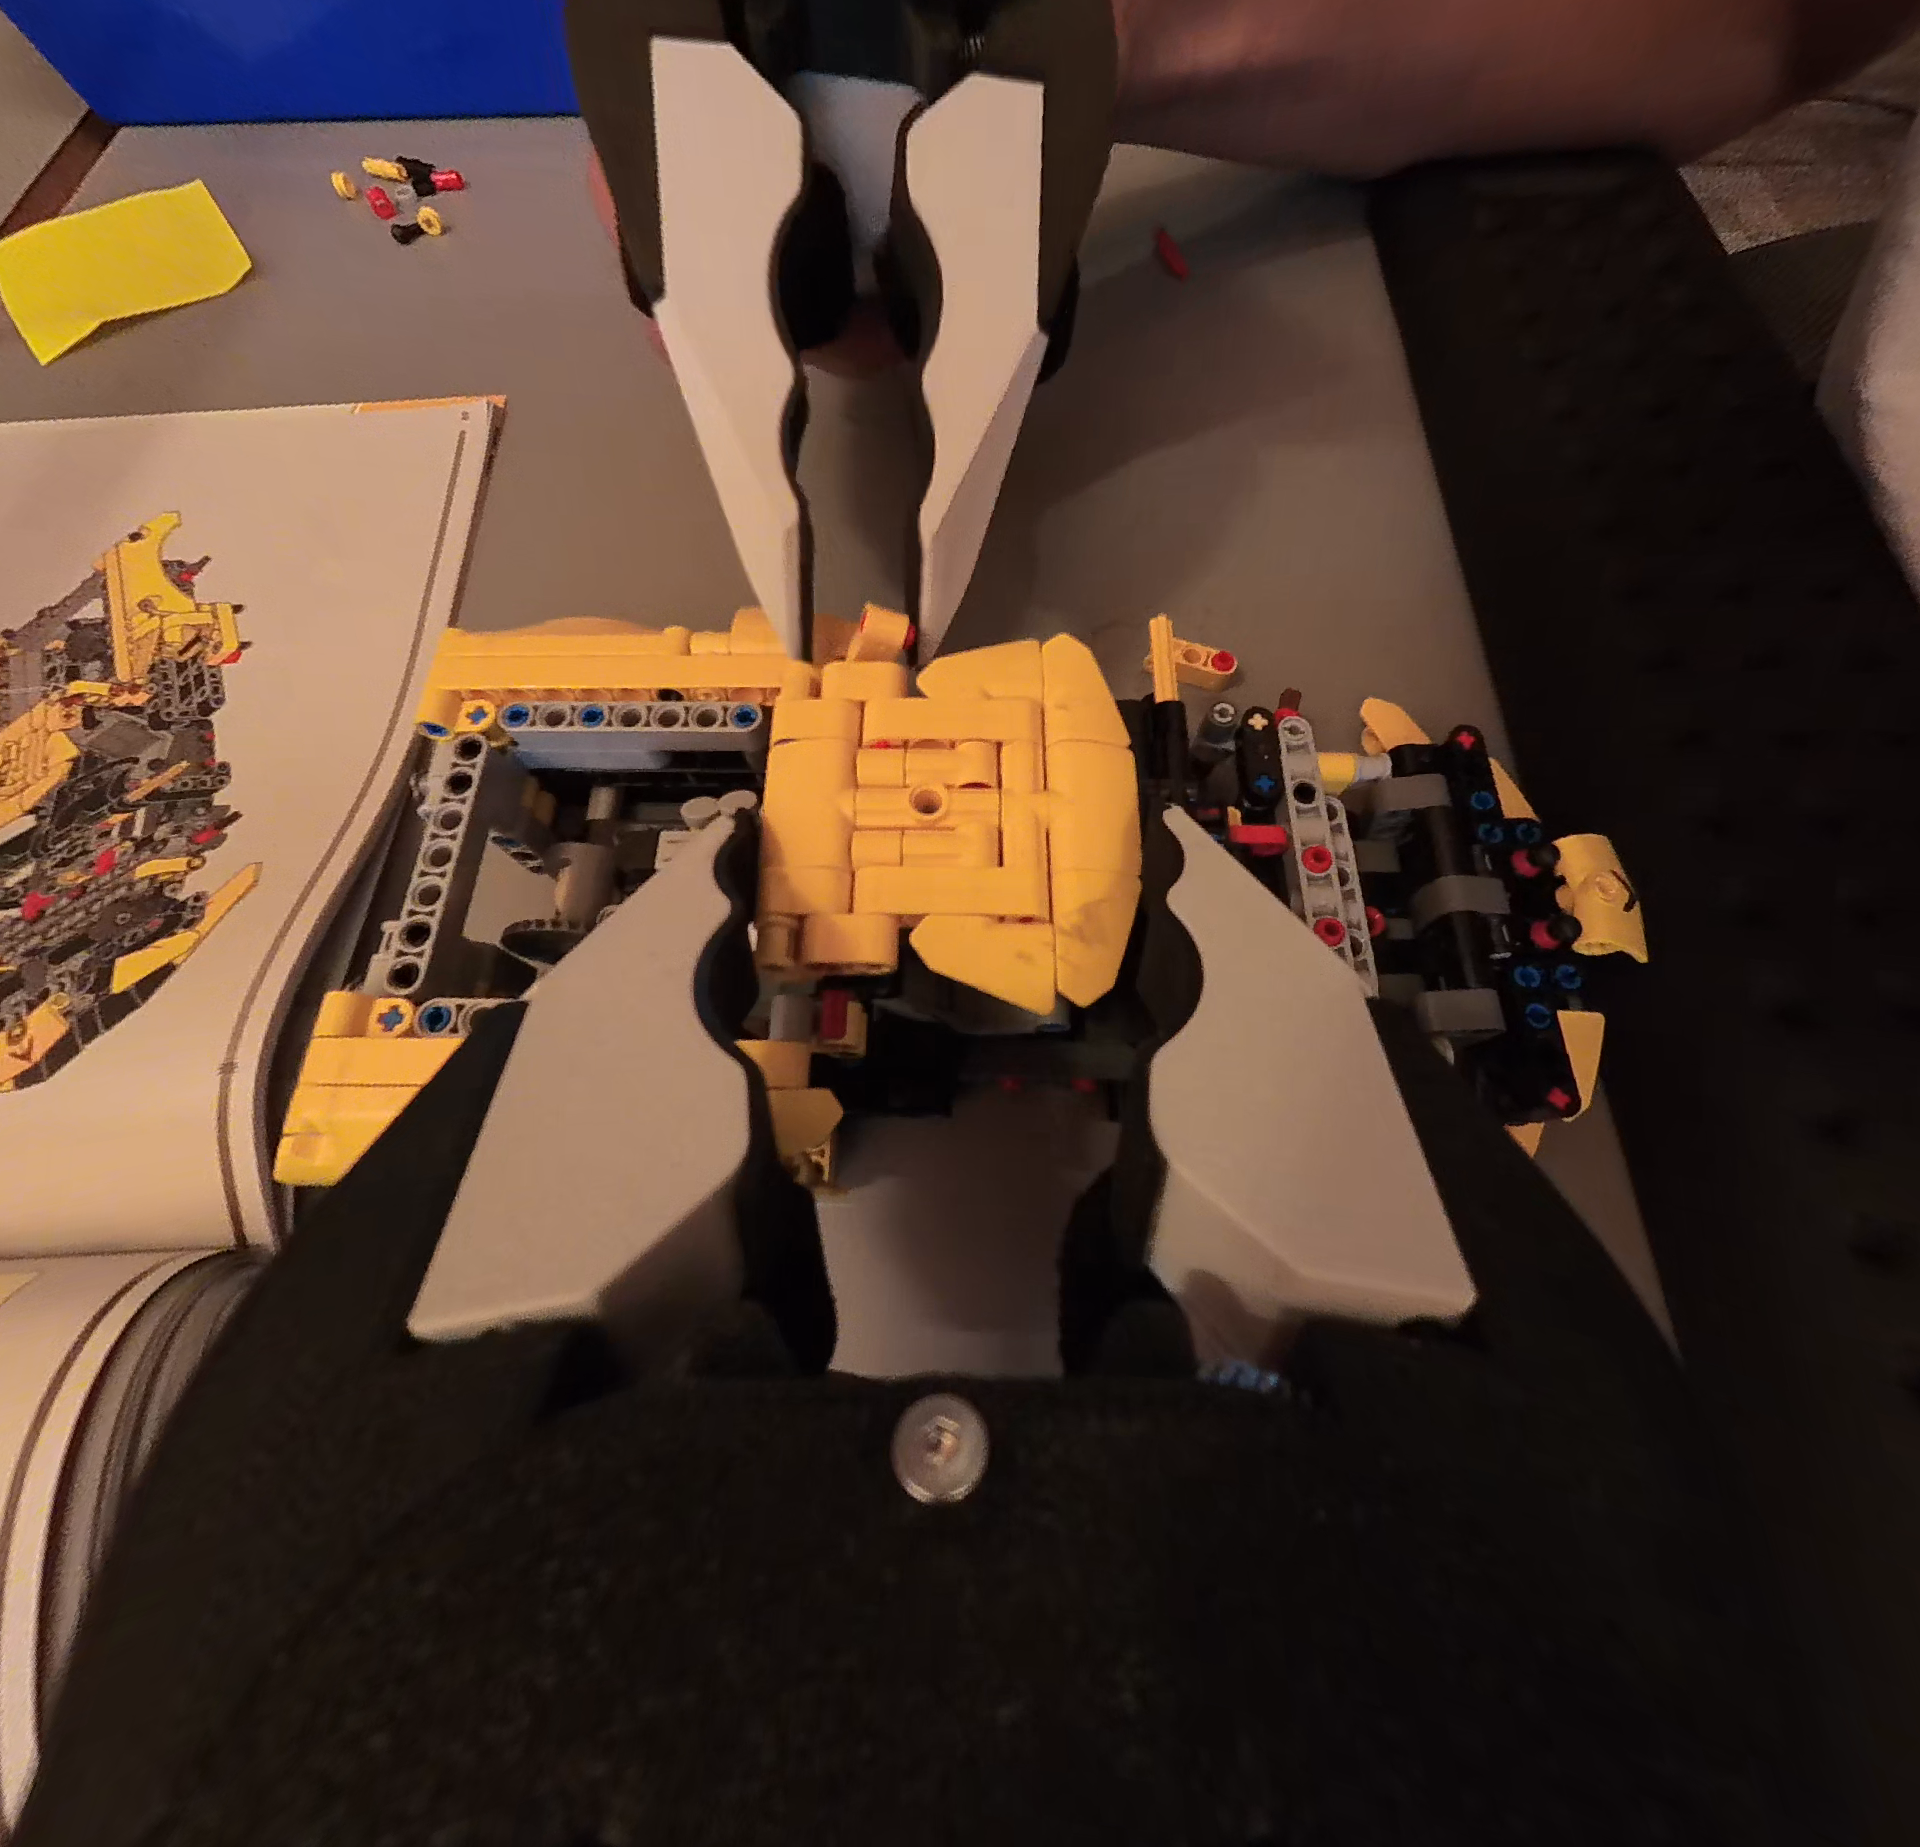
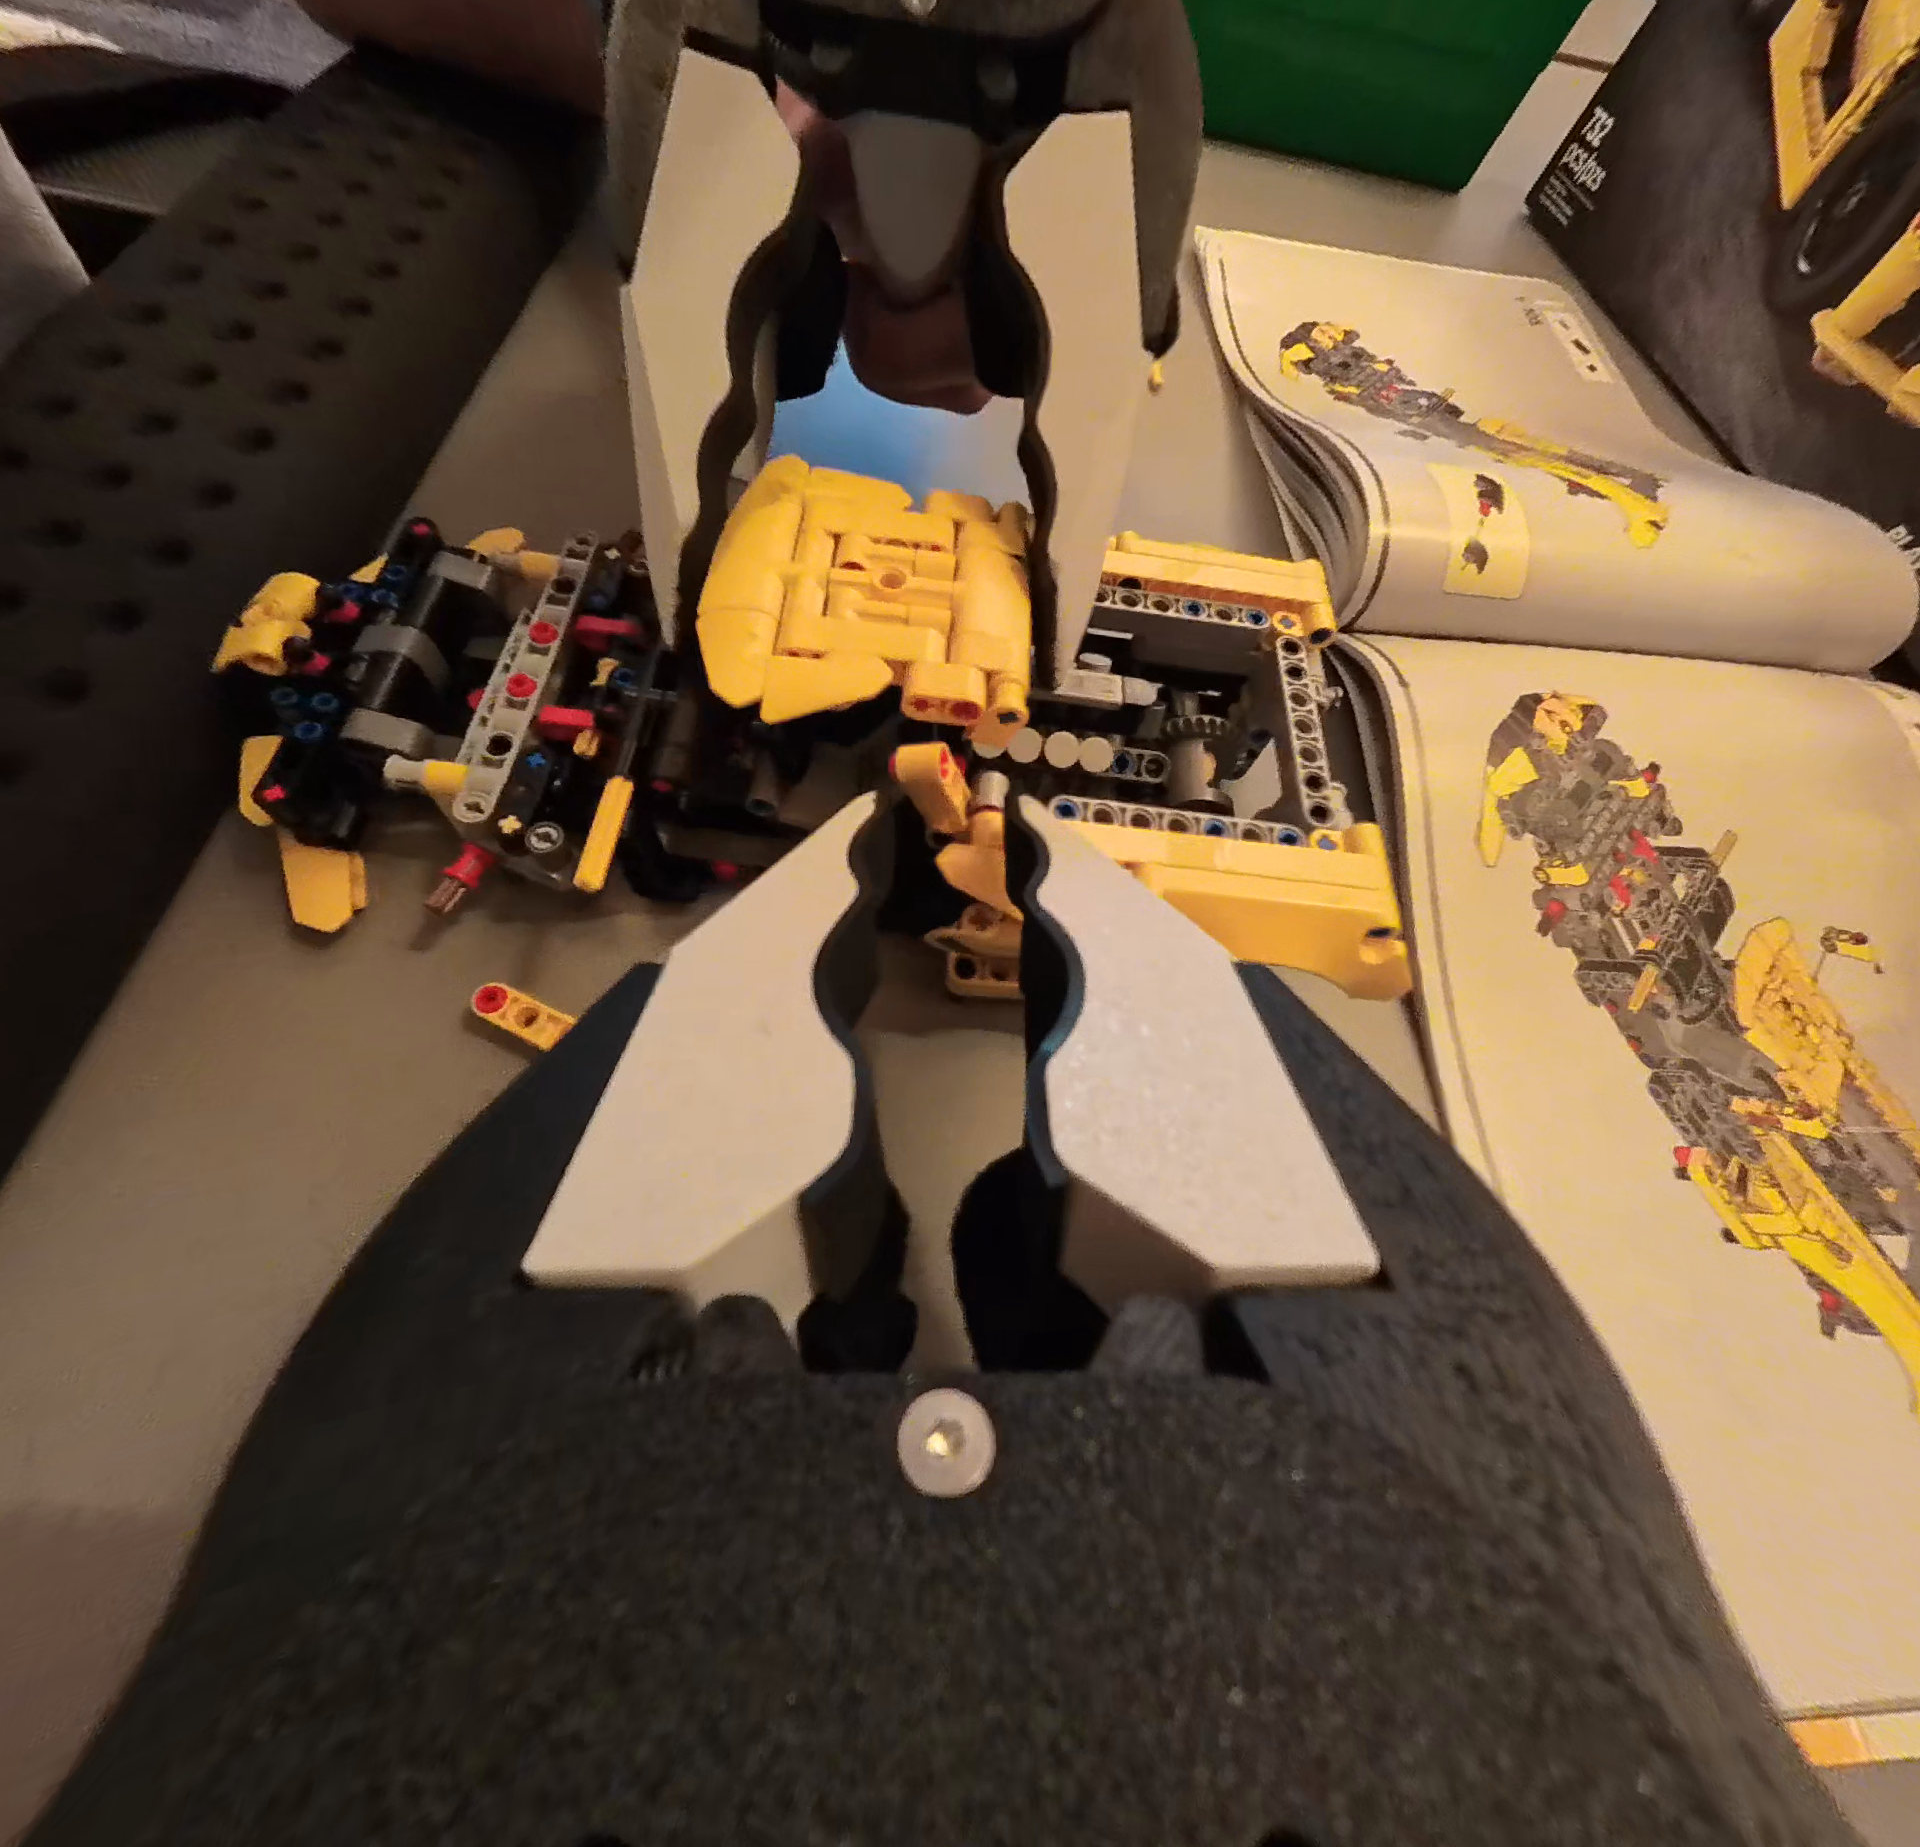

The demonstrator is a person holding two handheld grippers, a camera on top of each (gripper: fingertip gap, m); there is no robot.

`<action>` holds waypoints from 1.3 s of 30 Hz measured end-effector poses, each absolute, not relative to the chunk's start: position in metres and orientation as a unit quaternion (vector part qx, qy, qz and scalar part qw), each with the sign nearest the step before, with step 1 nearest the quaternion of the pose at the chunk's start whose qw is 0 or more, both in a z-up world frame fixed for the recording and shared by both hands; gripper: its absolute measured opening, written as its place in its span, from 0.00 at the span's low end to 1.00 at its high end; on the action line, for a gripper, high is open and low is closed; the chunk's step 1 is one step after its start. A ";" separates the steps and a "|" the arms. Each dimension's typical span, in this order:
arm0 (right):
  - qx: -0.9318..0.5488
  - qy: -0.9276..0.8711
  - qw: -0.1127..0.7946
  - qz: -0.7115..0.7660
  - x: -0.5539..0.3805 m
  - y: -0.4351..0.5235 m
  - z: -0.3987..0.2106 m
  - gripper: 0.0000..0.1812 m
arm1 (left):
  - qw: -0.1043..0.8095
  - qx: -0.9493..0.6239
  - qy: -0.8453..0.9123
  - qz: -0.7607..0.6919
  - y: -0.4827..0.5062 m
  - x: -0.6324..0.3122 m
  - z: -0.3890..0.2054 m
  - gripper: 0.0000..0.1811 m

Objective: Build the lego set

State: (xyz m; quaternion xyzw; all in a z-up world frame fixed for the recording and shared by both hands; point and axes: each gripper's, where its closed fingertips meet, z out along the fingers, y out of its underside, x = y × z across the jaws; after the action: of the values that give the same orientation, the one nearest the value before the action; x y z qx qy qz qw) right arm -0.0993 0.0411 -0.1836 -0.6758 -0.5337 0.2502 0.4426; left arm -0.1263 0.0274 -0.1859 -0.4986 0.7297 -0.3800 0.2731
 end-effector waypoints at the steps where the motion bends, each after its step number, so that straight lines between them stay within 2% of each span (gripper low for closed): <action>1: -0.676 -0.538 0.441 0.243 -0.100 0.041 -0.185 0.08 | 0.273 -0.499 0.729 -0.380 0.027 -0.126 -0.186 0.41; 3: -0.672 -0.548 0.446 0.223 -0.101 0.042 -0.186 0.04 | 0.274 -0.499 0.729 -0.379 0.027 -0.126 -0.186 0.41; 10: -0.707 -0.483 0.406 0.318 -0.101 0.043 -0.185 0.04 | 0.272 -0.501 0.729 -0.379 0.028 -0.126 -0.186 0.41; 14: -0.751 -0.411 0.352 0.379 -0.102 0.043 -0.185 0.04 | 0.274 -0.502 0.729 -0.377 0.027 -0.126 -0.186 0.41; 22: -0.793 -0.317 0.306 0.420 -0.102 0.043 -0.184 0.04 | 0.275 -0.504 0.727 -0.376 0.028 -0.126 -0.186 0.41; 33: -0.769 -0.379 0.371 0.356 -0.099 0.045 -0.179 0.06 | 0.275 -0.505 0.727 -0.375 0.028 -0.125 -0.186 0.41; 39: -0.772 -0.391 0.368 0.339 -0.101 0.045 -0.182 0.04 | 0.275 -0.505 0.727 -0.375 0.028 -0.125 -0.186 0.41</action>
State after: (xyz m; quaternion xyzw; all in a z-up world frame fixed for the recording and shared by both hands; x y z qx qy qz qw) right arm -0.1005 0.0447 -0.1817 -0.7725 -0.3906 0.3395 0.3680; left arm -0.1254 0.0279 -0.1862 -0.5053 0.7269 -0.3753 0.2746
